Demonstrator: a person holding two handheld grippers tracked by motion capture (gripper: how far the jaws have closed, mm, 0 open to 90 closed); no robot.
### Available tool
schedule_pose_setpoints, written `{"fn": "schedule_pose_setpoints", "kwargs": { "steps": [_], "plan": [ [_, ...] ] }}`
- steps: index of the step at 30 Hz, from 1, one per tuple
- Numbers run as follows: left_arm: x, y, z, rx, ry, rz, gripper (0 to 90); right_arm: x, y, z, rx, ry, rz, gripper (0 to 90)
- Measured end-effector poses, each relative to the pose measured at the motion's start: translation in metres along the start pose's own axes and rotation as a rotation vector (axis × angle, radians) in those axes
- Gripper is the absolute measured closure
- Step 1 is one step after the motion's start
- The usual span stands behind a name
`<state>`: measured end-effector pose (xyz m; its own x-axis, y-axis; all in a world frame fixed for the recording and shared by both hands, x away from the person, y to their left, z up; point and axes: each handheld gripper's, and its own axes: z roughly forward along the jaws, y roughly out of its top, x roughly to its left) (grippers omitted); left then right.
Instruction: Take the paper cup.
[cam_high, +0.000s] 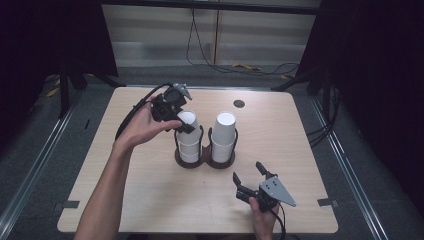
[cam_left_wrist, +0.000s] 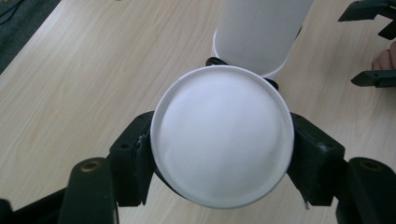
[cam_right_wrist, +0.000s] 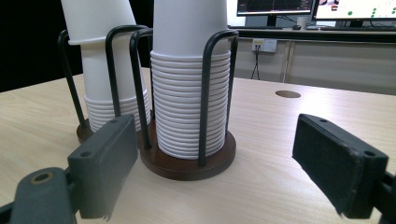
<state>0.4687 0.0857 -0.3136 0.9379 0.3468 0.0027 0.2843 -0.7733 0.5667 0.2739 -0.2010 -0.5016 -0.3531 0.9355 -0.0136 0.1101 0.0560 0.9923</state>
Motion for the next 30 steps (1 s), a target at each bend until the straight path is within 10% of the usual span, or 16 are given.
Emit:
{"fn": "schedule_pose_setpoints", "kwargs": {
  "steps": [30],
  "plan": [
    [-0.016,-0.006,-0.036,-0.175,0.026,0.028,33.1,0.000,0.000,0.000,-0.009,-0.004,-0.002,13.7]
  ]
}}
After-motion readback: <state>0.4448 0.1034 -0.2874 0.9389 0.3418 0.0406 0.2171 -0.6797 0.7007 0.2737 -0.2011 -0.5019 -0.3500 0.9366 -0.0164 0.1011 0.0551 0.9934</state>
